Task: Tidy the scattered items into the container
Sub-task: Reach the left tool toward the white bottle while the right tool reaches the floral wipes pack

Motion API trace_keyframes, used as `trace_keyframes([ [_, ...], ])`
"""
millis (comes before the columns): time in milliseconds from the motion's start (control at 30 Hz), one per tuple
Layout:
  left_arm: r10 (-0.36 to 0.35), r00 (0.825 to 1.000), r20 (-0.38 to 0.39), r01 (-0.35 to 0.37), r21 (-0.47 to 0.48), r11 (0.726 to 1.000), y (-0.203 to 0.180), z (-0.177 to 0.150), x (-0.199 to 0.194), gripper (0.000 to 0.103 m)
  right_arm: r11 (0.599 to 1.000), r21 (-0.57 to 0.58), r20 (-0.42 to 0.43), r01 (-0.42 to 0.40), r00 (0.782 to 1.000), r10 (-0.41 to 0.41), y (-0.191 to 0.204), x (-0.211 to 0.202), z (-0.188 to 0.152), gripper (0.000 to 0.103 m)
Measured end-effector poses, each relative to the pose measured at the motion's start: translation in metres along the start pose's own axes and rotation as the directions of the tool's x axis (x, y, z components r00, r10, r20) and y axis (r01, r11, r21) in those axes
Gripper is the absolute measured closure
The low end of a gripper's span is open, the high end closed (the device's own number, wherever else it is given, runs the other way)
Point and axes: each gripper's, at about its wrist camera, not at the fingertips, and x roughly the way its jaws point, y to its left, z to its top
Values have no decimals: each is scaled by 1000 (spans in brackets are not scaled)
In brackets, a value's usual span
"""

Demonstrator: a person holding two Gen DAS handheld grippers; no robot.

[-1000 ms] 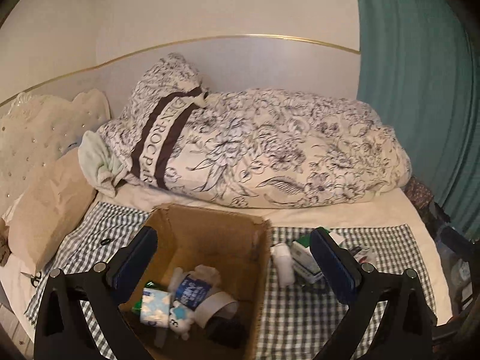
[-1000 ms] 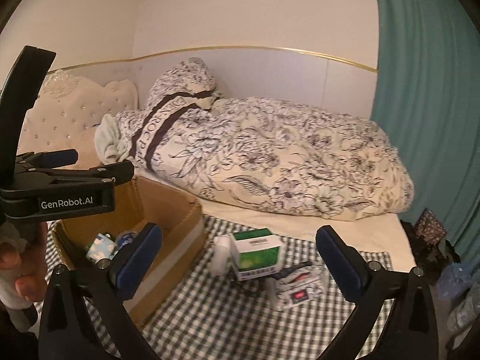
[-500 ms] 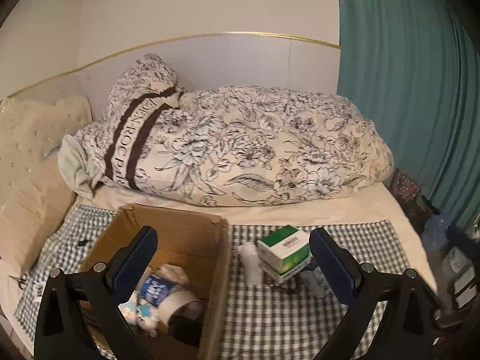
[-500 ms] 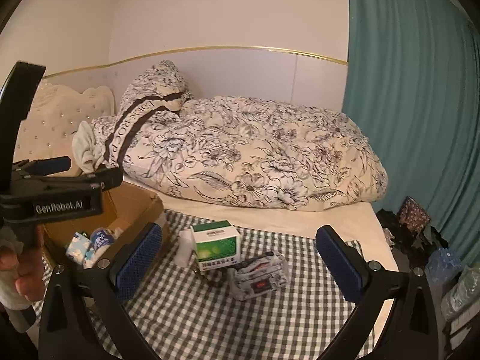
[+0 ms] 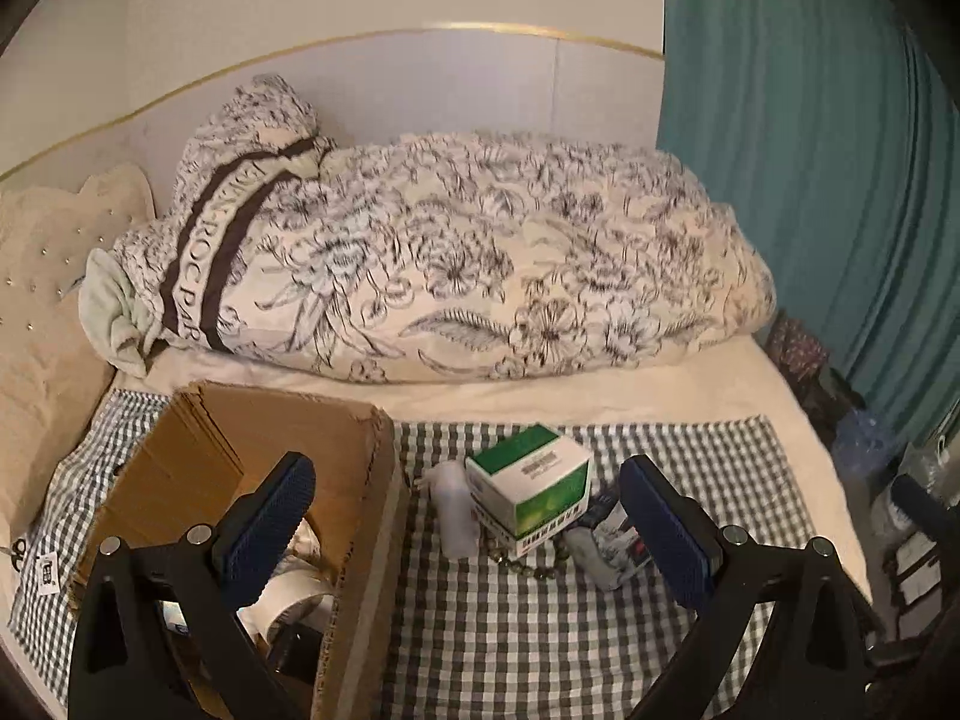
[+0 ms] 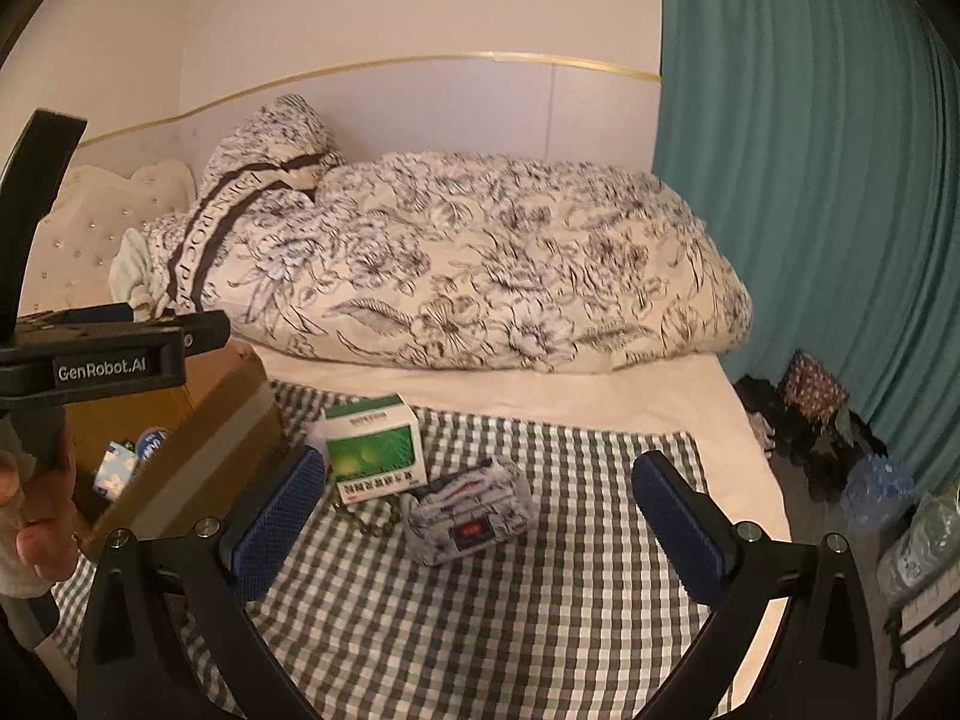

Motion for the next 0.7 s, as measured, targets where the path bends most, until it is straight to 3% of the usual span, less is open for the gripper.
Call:
trace_keyframes([
  [300, -38, 994, -103, 38, 5, 999, -9, -20, 45, 0, 1000, 8, -80, -15, 997, 16, -5, 40, -20, 0],
  [433, -70, 992, -105, 72, 15, 997, -19, -30, 59, 0, 999, 32, -105, -28, 994, 32, -11, 56, -31, 0],
  [600, -55, 989, -134, 64, 60, 996, -31, -45, 79, 27, 997, 58, -123, -42, 991, 49, -19, 72, -40, 0],
  [700, -38, 987, -159, 48, 58, 997, -31, -58, 95, 32, 996, 67, -140, -50, 988, 59, -21, 82, -45, 0],
])
